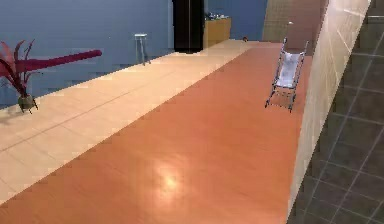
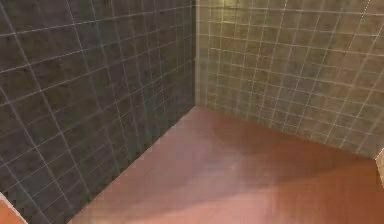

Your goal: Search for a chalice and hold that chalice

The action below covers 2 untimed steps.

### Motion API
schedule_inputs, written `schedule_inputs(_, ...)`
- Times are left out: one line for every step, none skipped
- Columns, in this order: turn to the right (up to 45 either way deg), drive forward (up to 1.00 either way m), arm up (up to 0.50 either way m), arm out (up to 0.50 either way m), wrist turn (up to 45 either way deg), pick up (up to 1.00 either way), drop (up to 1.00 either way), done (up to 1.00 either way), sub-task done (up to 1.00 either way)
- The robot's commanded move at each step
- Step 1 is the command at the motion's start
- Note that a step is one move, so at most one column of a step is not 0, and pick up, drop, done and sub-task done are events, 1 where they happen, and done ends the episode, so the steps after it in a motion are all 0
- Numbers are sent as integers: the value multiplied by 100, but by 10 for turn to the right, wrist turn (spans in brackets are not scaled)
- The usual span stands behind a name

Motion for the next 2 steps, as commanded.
schedule_inputs(0, 90, 0, 0, 0, 0, 0, 0, 0)
schedule_inputs(450, 0, 0, 0, 0, 0, 0, 0, 0)
